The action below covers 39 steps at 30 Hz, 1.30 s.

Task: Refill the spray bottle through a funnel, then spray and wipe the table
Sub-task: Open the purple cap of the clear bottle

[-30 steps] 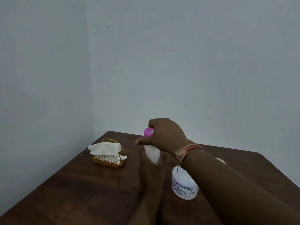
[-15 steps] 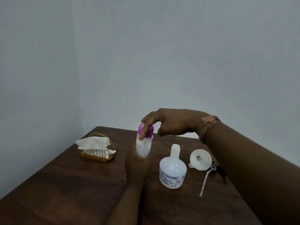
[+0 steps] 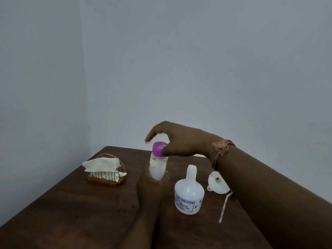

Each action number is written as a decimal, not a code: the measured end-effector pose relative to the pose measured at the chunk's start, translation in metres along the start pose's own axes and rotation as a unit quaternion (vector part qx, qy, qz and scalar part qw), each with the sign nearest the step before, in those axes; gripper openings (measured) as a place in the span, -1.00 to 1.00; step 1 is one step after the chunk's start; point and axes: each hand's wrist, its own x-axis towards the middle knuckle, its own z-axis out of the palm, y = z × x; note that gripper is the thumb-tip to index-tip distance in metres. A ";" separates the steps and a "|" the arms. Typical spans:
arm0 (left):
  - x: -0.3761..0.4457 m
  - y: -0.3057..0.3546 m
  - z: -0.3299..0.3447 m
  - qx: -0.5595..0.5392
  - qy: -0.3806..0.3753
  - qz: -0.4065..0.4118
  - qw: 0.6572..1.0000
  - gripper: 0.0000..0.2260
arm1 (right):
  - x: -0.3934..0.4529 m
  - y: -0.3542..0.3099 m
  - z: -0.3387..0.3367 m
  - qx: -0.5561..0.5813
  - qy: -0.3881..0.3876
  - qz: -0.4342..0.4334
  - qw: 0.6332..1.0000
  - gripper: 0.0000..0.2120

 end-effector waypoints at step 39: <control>-0.003 0.009 -0.002 -0.050 0.041 0.042 0.997 -0.62 | -0.086 0.098 0.040 0.315 0.344 0.227 0.855 -0.68</control>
